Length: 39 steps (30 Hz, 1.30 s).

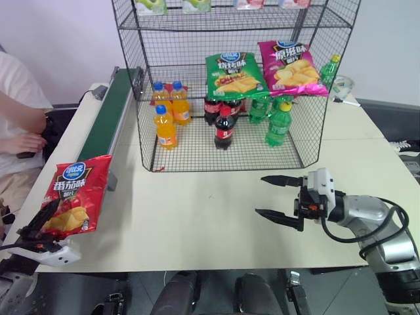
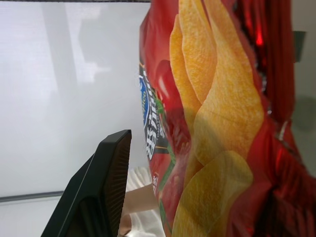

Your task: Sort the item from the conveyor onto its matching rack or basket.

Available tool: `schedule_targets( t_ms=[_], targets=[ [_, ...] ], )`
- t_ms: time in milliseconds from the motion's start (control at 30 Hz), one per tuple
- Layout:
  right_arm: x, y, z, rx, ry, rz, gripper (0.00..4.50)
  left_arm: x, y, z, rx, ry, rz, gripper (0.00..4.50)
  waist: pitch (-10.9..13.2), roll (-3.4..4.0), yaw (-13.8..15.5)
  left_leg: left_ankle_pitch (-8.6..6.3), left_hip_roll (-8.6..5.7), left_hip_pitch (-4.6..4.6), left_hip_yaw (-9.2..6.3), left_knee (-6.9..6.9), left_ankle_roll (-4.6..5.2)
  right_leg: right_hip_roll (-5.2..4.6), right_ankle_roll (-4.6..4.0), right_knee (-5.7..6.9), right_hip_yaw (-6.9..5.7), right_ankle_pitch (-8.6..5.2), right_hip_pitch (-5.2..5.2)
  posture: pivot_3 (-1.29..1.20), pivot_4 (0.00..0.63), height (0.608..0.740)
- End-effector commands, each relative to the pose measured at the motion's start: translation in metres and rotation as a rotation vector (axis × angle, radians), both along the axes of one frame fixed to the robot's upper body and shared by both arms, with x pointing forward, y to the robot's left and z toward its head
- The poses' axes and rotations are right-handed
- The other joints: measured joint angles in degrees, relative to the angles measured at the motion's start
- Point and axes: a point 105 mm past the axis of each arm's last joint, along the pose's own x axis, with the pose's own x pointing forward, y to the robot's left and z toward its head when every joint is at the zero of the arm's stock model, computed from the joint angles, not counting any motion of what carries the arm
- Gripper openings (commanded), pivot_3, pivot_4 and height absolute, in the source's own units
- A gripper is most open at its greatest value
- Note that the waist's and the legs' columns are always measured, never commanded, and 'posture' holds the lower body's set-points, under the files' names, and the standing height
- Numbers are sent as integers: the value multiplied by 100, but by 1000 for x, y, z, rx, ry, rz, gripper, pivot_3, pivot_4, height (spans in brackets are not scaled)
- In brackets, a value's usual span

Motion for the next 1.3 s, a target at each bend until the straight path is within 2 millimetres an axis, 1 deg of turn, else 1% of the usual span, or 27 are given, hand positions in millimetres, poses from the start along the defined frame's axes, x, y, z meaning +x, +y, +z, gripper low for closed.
schedule_targets(
  t_ms=[33,67,167,200,233,400,467,533,633,733,833,933,1000,1100,1167,1233,1300],
  targets=[
    [3,-2,8,10,-47,-13,4500,3,6,8,-31,-28,17,2446,0,-1,-3,1,0,1,0,0,1,0,0,1,0,0,0,0,150,740],
    [4,-2,9,10,-48,-14,4500,3,6,9,-41,-30,22,2112,0,-1,-4,1,0,1,0,0,2,0,0,1,0,0,0,0,150,740],
    [4,-2,9,10,-48,-16,4500,5,5,10,-45,-34,18,543,0,-1,-7,6,0,2,0,0,10,0,0,5,0,0,-1,0,150,740],
    [4,-3,9,10,-48,-17,4500,5,4,10,-58,-30,15,89,0,-1,-7,6,0,2,0,0,10,0,0,5,0,0,-1,0,150,740],
    [4,-3,9,9,-49,-18,4500,6,4,10,-69,-25,13,33,-1,-1,-6,7,0,2,0,0,10,0,0,5,0,0,-1,0,150,740],
    [5,-3,9,10,-47,-20,4500,6,3,17,-60,-66,14,33,0,-1,-6,7,0,3,0,0,10,0,0,6,0,0,-1,0,150,740],
    [5,-3,9,7,-48,-20,4500,8,3,24,-72,-89,19,33,-1,-1,-5,7,0,3,0,0,10,0,0,6,0,0,0,0,150,740],
    [7,-4,10,7,-54,-28,4500,12,1,40,-86,-148,12,33,-1,-2,0,7,0,2,0,0,10,-1,0,6,0,0,0,0,150,740],
    [10,-9,14,22,-67,-53,4500,18,-16,70,-101,-226,-49,33,-3,-6,4,7,0,2,0,1,10,-1,-1,6,1,0,1,0,150,740],
    [13,-14,21,65,-96,-84,4500,21,-34,97,-78,-286,-102,33,-3,-5,-4,7,0,2,0,2,10,-3,-1,6,2,0,1,0,150,740],
    [17,-16,31,137,-137,-128,4500,23,-43,115,-58,-321,-127,33,-3,-3,-18,7,0,3,0,0,11,-2,-2,6,4,0,1,0,150,740],
    [22,-19,44,195,-201,-182,4500,24,-60,124,-54,-330,-187,33,-2,-1,-28,8,1,3,0,-2,12,0,-2,6,5,-1,0,0,150,740],
    [24,-18,52,227,-237,-205,4500,26,-78,129,-44,-333,-251,33,-2,-1,-15,8,1,2,2,-2,12,0,-2,6,5,0,0,0,150,740],
    [23,-15,62,273,-279,-226,4500,32,-100,138,-38,-352,-313,33,-2,-1,13,9,1,2,1,1,12,-1,-3,6,5,0,2,0,150,740],
    [23,-13,66,292,-304,-246,4500,40,-113,145,-47,-380,-349,33,-3,0,18,9,0,4,-1,1,11,-1,-3,7,5,0,3,0,150,740],
    [24,-9,68,302,-322,-261,4500,53,-129,151,-57,-412,-377,33,-3,1,20,10,0,5,-1,2,10,0,-3,8,4,0,5,0,150,740],
    [24,-5,69,311,-327,-271,4500,65,-138,155,-65,-435,-381,33,-4,1,-2,12,-1,5,-1,4,9,2,-2,13,1,1,4,0,150,740]
  ],
)
